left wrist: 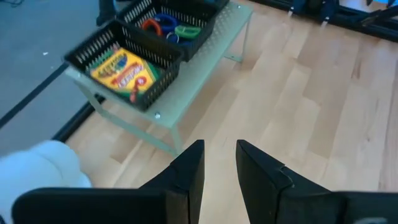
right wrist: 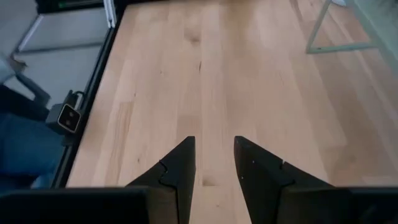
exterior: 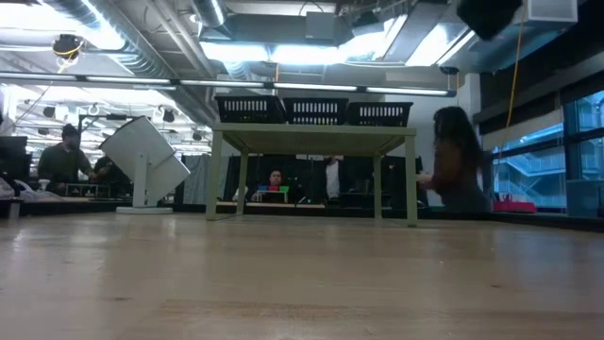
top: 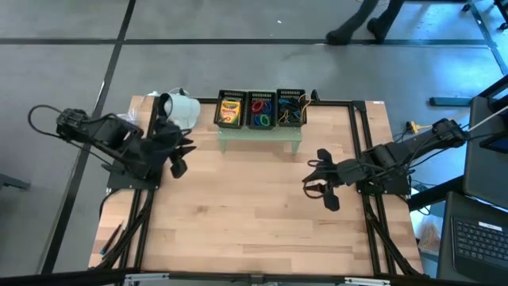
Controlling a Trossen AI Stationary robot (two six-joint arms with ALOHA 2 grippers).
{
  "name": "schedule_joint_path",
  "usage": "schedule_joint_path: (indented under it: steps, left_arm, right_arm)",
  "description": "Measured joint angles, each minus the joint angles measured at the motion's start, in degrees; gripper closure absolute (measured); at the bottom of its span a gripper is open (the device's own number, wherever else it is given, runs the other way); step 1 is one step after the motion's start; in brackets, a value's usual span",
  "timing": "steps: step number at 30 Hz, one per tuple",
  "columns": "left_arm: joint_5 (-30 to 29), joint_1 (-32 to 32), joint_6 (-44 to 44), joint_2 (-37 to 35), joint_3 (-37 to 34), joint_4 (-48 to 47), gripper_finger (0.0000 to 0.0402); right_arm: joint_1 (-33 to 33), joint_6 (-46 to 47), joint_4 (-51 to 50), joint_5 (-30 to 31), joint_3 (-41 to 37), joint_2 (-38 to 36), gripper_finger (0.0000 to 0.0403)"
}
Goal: Pick & Place Office Desk Supplies
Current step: Return to Home Position
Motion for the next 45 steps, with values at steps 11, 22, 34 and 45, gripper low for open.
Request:
schedule_joint_path:
  steps: [11, 22, 34, 45]
  left_arm:
    - [-5.46, -6.66, -6.1, -12.49, -24.16, 17.46, 0.0316]
    - [-4.04, -8.82, 1.13, -20.76, -42.58, 39.75, 0.0316]
    - [-3.62, -9.83, 6.09, -31.17, -49.72, 46.43, 0.0315]
    - [-3.53, -9.83, 7.16, -32.57, -49.88, 46.17, 0.0315]
  right_arm:
    - [0.0, 5.77, 17.94, 2.81, -19.83, -11.37, 0.0288]
    - [0.0, 4.89, 29.82, 2.99, -32.32, -19.25, 0.0288]
    - [0.0, 3.57, 39.42, 2.41, -42.19, -26.4, 0.0288]
    - [0.0, 3.8, 40.8, 2.4, -47.87, -33.18, 0.0288]
